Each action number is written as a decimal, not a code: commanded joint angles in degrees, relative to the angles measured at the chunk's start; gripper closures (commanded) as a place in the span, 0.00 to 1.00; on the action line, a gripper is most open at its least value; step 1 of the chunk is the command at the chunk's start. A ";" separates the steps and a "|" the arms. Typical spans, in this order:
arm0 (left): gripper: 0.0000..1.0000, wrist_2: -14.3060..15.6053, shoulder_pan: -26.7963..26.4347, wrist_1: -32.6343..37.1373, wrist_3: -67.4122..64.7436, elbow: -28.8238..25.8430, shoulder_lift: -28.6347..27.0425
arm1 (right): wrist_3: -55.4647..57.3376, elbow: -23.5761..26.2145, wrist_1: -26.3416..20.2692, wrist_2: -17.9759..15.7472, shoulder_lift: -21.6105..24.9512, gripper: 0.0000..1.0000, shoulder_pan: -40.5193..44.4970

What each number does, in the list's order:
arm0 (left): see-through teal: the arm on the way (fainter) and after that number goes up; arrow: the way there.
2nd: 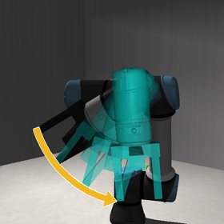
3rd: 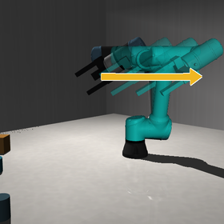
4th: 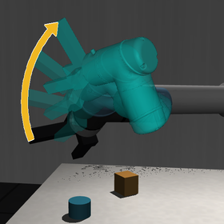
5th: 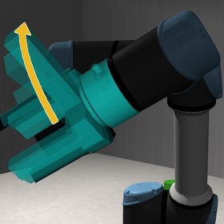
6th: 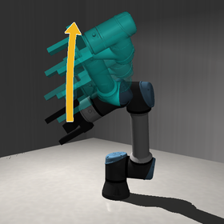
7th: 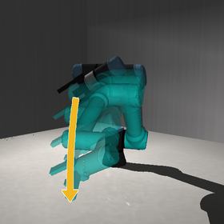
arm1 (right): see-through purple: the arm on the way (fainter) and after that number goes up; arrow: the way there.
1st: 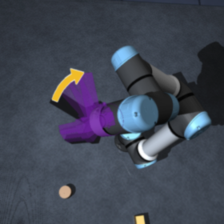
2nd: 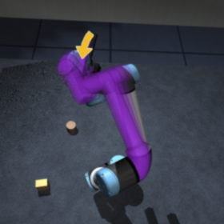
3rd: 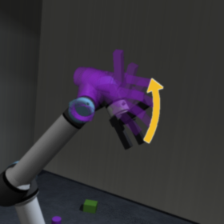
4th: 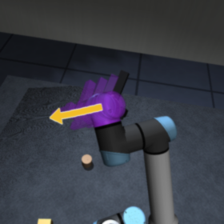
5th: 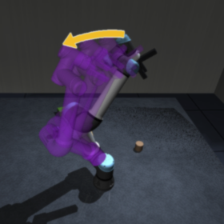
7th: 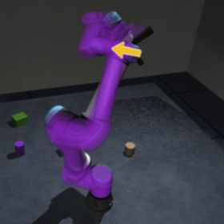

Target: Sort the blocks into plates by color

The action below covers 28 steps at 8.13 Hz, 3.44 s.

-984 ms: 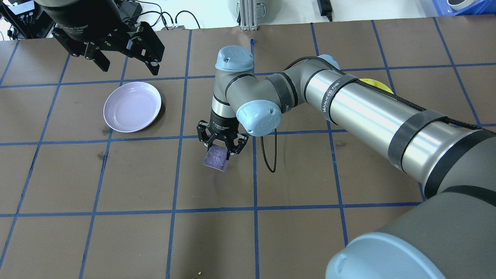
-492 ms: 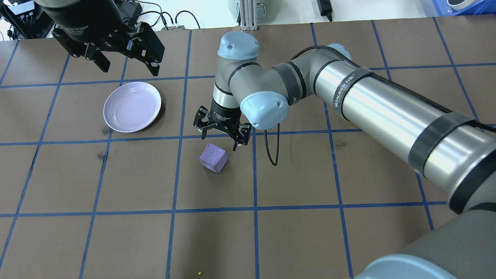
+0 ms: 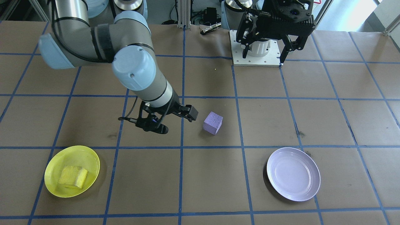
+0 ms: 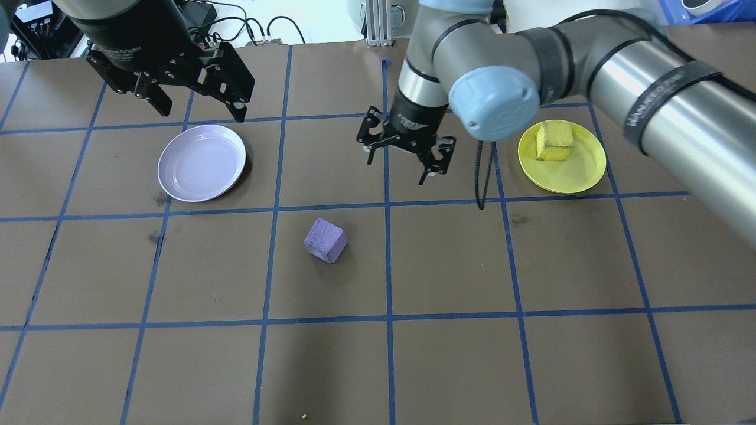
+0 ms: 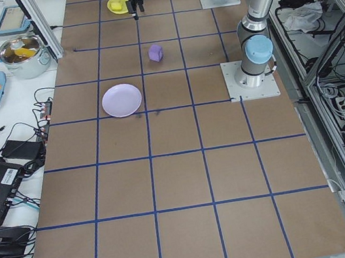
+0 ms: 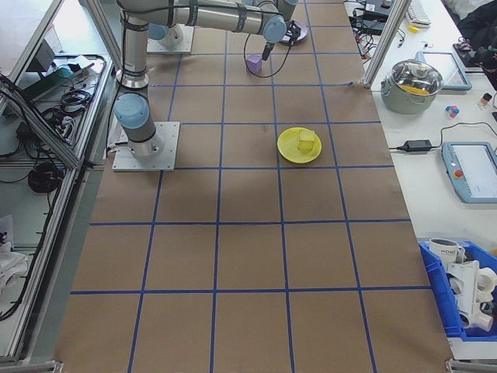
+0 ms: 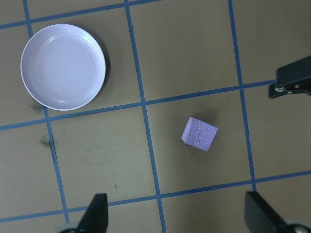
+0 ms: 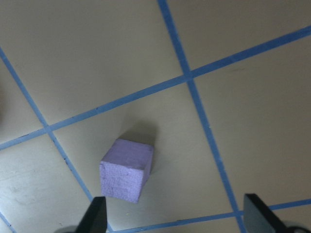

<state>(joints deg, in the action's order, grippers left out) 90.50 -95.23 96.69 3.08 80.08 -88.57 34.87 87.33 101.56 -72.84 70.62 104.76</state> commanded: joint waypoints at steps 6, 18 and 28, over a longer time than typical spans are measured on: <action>0.00 -2.35 -3.03 -4.64 7.38 10.25 -1.78 | -41.28 1.00 -11.03 -22.25 17.07 0.00 -16.95; 0.01 -1.64 -10.06 -27.67 13.35 20.62 -21.04 | -41.63 2.85 -10.33 -17.95 19.65 0.00 -16.70; 0.00 -0.94 -9.18 -34.29 15.21 28.02 -21.29 | -41.81 3.11 -10.15 -18.30 19.38 0.00 -16.79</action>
<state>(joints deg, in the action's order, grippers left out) 89.49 -104.45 62.38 18.61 107.79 -109.39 -6.94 90.44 91.40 -91.08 90.03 88.01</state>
